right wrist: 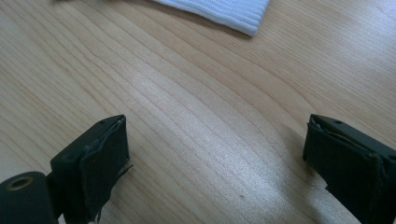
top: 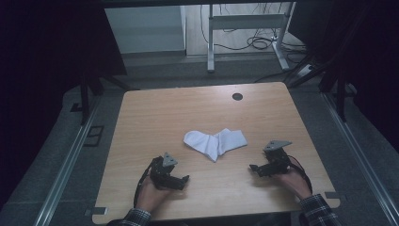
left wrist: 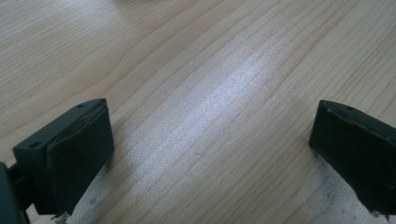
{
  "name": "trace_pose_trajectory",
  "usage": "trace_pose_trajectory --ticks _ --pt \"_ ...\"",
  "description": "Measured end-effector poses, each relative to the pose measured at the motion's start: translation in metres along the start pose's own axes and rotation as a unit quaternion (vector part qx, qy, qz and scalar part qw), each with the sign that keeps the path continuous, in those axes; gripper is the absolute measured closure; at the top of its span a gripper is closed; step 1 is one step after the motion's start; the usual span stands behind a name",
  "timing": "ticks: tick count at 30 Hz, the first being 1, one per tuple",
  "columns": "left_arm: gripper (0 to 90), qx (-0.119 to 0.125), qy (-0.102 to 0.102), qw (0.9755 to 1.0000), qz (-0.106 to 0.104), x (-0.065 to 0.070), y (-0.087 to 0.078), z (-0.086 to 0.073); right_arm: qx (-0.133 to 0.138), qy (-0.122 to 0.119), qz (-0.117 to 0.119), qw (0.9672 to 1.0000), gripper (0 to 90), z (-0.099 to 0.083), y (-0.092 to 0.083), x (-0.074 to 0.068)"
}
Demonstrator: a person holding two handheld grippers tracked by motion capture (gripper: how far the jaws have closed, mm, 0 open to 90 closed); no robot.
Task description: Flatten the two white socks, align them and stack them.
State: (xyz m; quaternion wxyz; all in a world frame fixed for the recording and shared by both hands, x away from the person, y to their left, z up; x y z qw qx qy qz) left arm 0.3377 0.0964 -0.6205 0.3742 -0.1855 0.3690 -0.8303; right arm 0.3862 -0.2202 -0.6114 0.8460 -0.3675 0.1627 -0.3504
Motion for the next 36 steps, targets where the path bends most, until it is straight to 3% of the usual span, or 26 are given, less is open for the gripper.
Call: trace_pose_trajectory --ticks 4,16,27,30,33,36 --pt "0.0 0.000 -0.001 1.0000 0.000 0.000 0.000 0.000 0.001 0.002 -0.005 1.0000 6.2 0.004 -0.003 0.003" --pt "0.0 0.000 -0.001 1.0000 0.000 0.000 0.000 0.000 0.001 0.031 0.011 0.9994 6.3 0.020 -0.004 0.005" --pt "0.0 0.000 -0.001 1.0000 0.000 0.000 0.000 0.000 -0.010 0.040 -0.006 0.9991 7.1 0.043 0.004 0.014" --pt "0.0 0.000 -0.002 1.0000 0.000 0.000 0.000 0.000 -0.014 0.048 -0.012 0.9987 13.2 0.050 0.008 0.017" --pt "0.0 0.000 -0.002 1.0000 0.000 0.000 0.000 0.000 -0.010 0.070 0.003 0.9975 24.3 0.061 0.012 0.018" --pt "0.0 0.000 -0.002 1.0000 0.001 0.000 0.000 0.000 -0.017 0.059 0.000 0.9981 34.9 0.068 0.015 0.018"
Point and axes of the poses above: each handheld gripper's, and its own axes: y roughly forward along the jaws, z roughly out of its top, x roughly to its right, the point moved 10 cm from there along y, roughly forward along the jaws
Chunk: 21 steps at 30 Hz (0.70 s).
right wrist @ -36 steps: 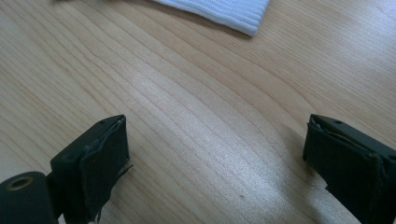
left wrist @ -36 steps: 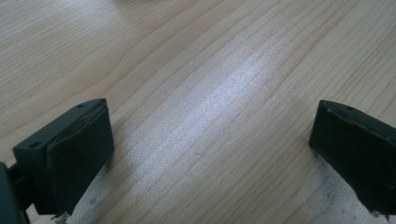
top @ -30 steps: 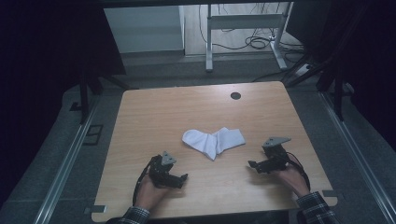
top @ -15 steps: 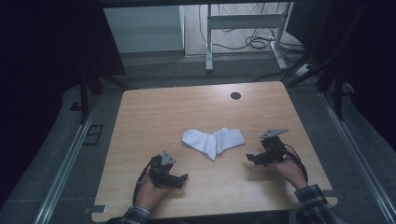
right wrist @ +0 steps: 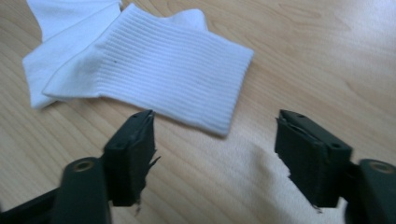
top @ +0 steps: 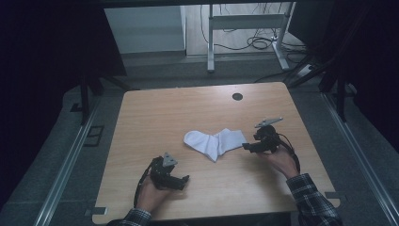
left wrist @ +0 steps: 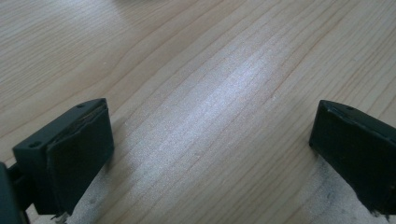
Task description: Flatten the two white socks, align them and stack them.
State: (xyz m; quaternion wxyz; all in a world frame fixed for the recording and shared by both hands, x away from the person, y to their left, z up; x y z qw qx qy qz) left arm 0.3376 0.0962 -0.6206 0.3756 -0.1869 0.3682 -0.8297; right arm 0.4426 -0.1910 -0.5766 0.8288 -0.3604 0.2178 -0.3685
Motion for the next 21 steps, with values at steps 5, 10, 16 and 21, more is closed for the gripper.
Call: trace_pose_trajectory --ticks 5,10,16,21 --pt "0.0 0.000 0.000 1.0000 0.000 0.000 0.000 0.000 -0.004 0.027 0.020 0.9994 47.0 0.013 0.008 -0.002" --pt "0.0 -0.001 0.000 1.0000 0.001 0.000 0.000 0.000 -0.011 0.041 0.012 0.9990 57.4 0.019 0.019 0.004" --pt "0.0 0.000 -0.001 1.0000 0.001 0.000 0.000 0.000 -0.017 0.047 -0.004 0.9987 60.7 0.020 0.032 0.012" --pt "0.0 0.000 -0.001 1.0000 0.001 0.000 0.000 0.000 -0.031 0.042 -0.019 0.9984 56.4 0.015 0.041 0.014"
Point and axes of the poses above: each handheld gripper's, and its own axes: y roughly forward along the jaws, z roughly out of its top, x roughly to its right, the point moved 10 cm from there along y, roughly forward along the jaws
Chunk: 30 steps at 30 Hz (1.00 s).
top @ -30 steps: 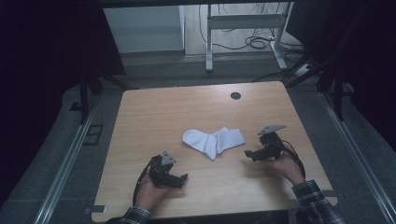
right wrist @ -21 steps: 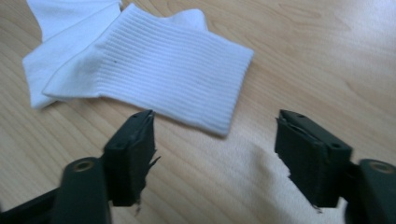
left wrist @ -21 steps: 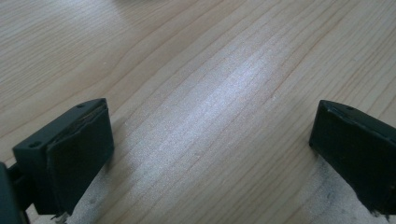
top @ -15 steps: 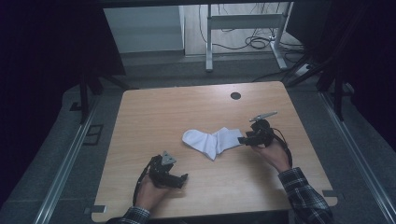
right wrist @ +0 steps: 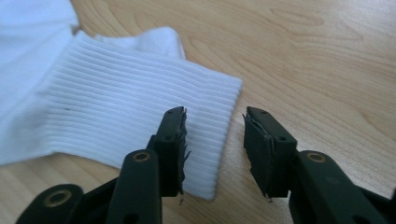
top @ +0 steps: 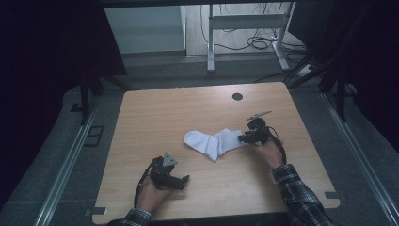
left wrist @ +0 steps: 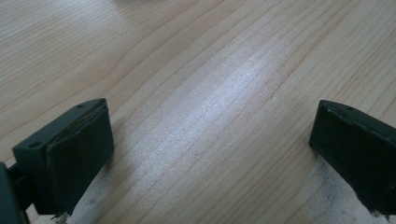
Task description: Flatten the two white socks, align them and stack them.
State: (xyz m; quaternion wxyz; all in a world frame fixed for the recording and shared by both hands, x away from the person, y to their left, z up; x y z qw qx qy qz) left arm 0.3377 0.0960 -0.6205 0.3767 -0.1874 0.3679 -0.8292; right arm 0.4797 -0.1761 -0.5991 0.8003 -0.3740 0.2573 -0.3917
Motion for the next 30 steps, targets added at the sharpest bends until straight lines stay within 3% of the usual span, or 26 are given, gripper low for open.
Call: trace_pose_trajectory --ticks 3,4,6,8,14,16,23,26,30 --pt "0.0 0.000 0.000 1.0000 0.000 0.000 0.000 0.000 0.000 0.000 0.000 1.0000 58.8 -0.002 0.002 0.000" --pt "0.0 0.000 0.000 1.0000 0.000 0.000 0.000 0.000 0.002 -0.008 -0.005 1.0000 67.5 -0.002 0.002 0.000" --pt "0.0 0.000 0.000 1.0000 0.000 0.000 0.000 0.000 0.001 -0.014 -0.009 0.9999 70.5 -0.003 0.001 0.000" --pt "0.0 0.000 0.000 1.0000 0.000 0.000 0.000 0.000 -0.005 -0.018 -0.006 0.9998 80.7 -0.005 0.000 -0.001" --pt "0.0 0.000 0.000 1.0000 0.000 0.000 0.000 0.000 -0.013 -0.013 -0.002 0.9998 82.4 -0.003 -0.007 -0.002" --pt "0.0 -0.001 0.002 1.0000 0.000 0.000 0.000 0.000 -0.004 -0.002 0.012 0.9999 82.1 0.005 -0.019 -0.004" --pt "0.0 -0.002 0.000 1.0000 0.001 0.000 0.000 0.000 0.014 -0.006 0.037 0.9992 82.1 0.031 -0.046 -0.016" --pt "0.0 -0.002 -0.001 1.0000 0.001 0.000 0.000 0.000 0.036 -0.007 0.058 0.9977 82.5 0.054 -0.063 -0.029" --pt "0.0 -0.002 -0.001 1.0000 0.001 0.000 0.000 0.000 0.049 -0.013 0.074 0.9959 82.8 0.070 -0.072 -0.043"
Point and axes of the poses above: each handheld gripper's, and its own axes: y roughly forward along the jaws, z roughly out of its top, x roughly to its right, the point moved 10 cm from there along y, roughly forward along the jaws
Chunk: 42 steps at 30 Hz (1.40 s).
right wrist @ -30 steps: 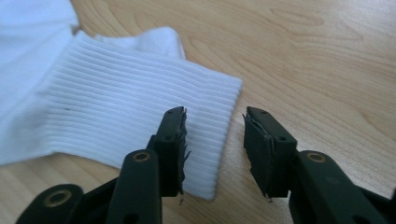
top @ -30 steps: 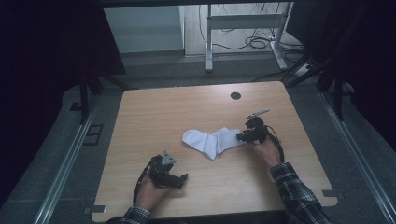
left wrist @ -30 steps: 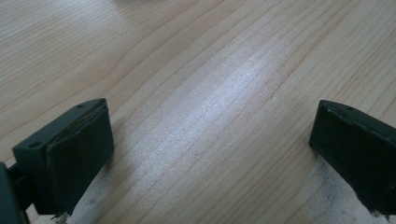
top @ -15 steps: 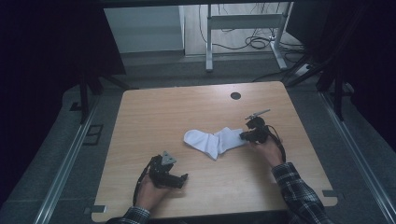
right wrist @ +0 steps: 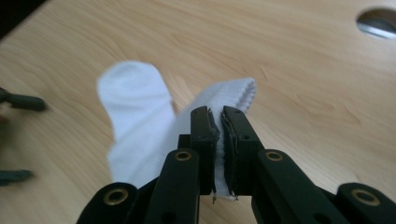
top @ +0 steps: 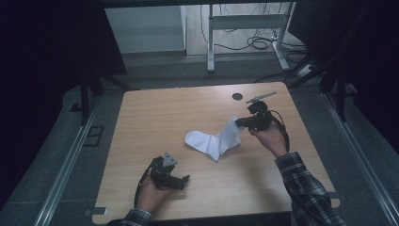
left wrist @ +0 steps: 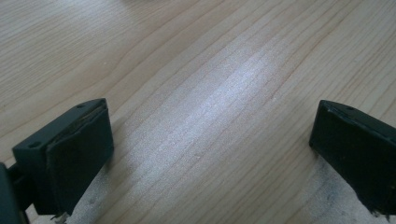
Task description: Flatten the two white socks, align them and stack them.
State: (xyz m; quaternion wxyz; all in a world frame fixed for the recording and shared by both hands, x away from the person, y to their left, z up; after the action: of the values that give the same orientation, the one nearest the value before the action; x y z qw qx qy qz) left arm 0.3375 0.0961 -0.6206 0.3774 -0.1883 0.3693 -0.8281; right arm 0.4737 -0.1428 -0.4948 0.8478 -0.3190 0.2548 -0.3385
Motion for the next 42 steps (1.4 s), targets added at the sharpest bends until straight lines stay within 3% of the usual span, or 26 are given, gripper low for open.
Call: trace_pose_trajectory --ticks 4,10,12,13,15,17,19,21,22,28,36,42 --pt "0.0 0.001 0.002 1.0000 0.001 0.000 0.000 0.000 0.022 -0.014 0.025 0.9994 83.1 0.028 -0.007 -0.026" --pt "0.0 0.000 0.002 1.0000 0.000 0.000 0.000 0.000 0.048 -0.029 0.038 0.9977 83.2 0.055 -0.020 -0.047" --pt "0.0 -0.001 0.000 1.0000 0.000 0.000 0.000 0.000 0.073 -0.035 0.043 0.9958 83.3 0.072 -0.037 -0.057" --pt "0.0 -0.001 0.000 1.0000 0.000 0.000 0.000 0.000 0.073 -0.035 0.043 0.9958 83.3 0.072 -0.037 -0.057" --pt "0.0 0.000 0.002 1.0000 0.000 0.000 0.000 0.000 0.100 -0.043 0.038 0.9934 83.2 0.089 -0.061 -0.059" --pt "0.0 0.000 -0.001 1.0000 0.000 0.000 0.000 0.000 0.110 -0.043 0.036 0.9924 83.2 0.093 -0.070 -0.058" --pt "0.0 -0.001 -0.001 1.0000 0.000 0.000 0.000 0.000 0.125 -0.036 0.027 0.9912 83.1 0.097 -0.090 -0.050" --pt "0.0 -0.001 0.001 1.0000 0.000 0.000 0.000 0.000 0.124 -0.034 0.022 0.9914 83.0 0.094 -0.093 -0.046" --pt "0.0 -0.001 0.002 1.0000 0.000 0.000 0.000 0.000 0.122 -0.028 0.012 0.9921 83.0 0.086 -0.094 -0.035" --pt "0.0 0.001 0.000 1.0000 0.002 0.000 0.000 0.000 0.101 0.005 -0.010 0.9948 82.9 0.050 -0.085 0.005" --pt "0.0 0.000 -0.003 1.0000 0.002 0.000 0.000 0.000 0.077 0.034 -0.050 0.9952 82.5 -0.002 -0.080 0.054" --pt "0.0 0.000 -0.002 1.0000 0.003 0.000 0.001 0.001 0.050 0.035 -0.086 0.9945 82.1 -0.045 -0.075 0.082"
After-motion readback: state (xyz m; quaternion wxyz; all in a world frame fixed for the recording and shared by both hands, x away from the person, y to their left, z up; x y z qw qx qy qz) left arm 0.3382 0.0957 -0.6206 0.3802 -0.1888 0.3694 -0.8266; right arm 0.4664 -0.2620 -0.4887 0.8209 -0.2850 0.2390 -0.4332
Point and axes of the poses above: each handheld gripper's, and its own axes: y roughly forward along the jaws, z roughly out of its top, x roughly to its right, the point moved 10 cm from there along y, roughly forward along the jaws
